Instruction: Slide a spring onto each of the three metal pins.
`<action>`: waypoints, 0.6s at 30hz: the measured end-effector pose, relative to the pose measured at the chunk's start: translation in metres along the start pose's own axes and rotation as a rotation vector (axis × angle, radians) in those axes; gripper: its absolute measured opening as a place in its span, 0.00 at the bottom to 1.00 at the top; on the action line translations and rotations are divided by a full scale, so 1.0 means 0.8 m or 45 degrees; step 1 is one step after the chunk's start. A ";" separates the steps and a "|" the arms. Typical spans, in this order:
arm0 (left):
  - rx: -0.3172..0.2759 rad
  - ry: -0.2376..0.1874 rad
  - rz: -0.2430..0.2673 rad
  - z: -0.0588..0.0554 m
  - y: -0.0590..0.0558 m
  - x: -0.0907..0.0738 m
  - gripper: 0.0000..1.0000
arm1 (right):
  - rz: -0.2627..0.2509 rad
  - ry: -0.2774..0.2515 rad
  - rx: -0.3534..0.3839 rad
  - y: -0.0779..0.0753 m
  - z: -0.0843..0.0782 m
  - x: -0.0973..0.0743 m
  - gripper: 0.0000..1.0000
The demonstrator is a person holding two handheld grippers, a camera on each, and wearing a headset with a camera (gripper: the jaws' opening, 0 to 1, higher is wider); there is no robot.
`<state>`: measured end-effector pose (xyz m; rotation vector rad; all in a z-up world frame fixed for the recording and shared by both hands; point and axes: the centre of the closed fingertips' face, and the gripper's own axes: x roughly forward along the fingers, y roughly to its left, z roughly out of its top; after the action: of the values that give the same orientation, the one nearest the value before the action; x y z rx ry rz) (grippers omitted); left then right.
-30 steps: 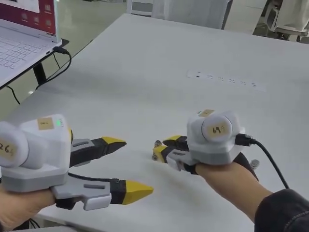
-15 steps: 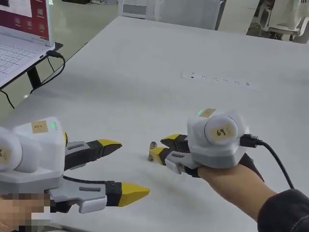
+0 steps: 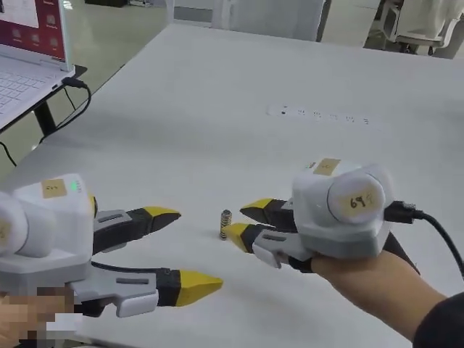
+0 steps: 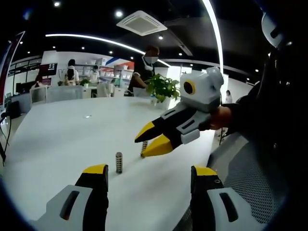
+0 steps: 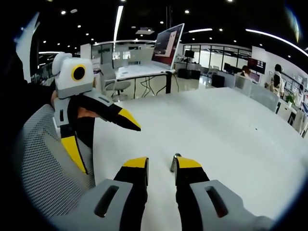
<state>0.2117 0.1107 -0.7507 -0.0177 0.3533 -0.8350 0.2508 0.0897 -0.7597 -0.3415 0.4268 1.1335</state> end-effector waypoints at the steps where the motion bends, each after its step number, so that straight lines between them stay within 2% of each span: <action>1: -0.001 0.000 -0.001 0.000 0.000 0.000 0.65 | 0.002 -0.001 0.000 0.001 0.000 -0.002 0.20; 6: 0.003 0.002 -0.010 0.002 -0.003 0.002 0.65 | 0.010 -0.021 -0.019 0.006 0.007 -0.014 0.21; 18: 0.012 0.007 -0.022 0.003 -0.005 0.004 0.65 | 0.019 -0.021 -0.038 0.014 0.002 -0.048 0.22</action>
<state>0.2117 0.1050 -0.7487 -0.0100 0.3549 -0.8540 0.2268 0.0646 -0.7403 -0.3555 0.3987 1.1575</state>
